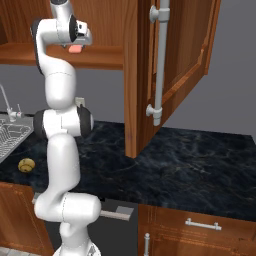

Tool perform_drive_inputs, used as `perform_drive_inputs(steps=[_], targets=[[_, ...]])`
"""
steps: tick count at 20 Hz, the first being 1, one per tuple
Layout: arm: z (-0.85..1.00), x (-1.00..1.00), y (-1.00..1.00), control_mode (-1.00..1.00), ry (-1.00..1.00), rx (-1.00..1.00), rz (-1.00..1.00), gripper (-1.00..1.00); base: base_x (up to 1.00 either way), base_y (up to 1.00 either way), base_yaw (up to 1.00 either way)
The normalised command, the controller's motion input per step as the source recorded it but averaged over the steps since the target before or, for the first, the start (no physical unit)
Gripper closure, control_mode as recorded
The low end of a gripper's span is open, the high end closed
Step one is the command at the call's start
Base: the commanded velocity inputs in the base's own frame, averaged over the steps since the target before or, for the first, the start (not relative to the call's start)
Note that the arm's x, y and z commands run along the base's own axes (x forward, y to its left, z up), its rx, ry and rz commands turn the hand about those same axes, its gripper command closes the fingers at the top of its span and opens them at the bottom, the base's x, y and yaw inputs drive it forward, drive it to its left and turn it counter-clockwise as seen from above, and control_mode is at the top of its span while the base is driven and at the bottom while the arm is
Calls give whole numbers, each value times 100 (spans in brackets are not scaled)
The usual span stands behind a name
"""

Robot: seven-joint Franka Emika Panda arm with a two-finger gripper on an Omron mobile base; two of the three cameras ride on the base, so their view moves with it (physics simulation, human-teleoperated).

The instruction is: Open the cabinet. Pick the bar soap and place it next to the sink. Then close the cabinet.

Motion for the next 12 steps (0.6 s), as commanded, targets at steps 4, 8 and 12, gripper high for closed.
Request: perform_drive_inputs(steps=[4, 8, 12], targets=[[0, 0, 0, -100, 2, 0, 0, -100, 0, 0, 0], [-4, 0, 0, -100, 1, 0, 0, -100, 0, 0, 0], [-9, 0, 0, -100, 0, 0, 0, -100, 0, 0, 0]])
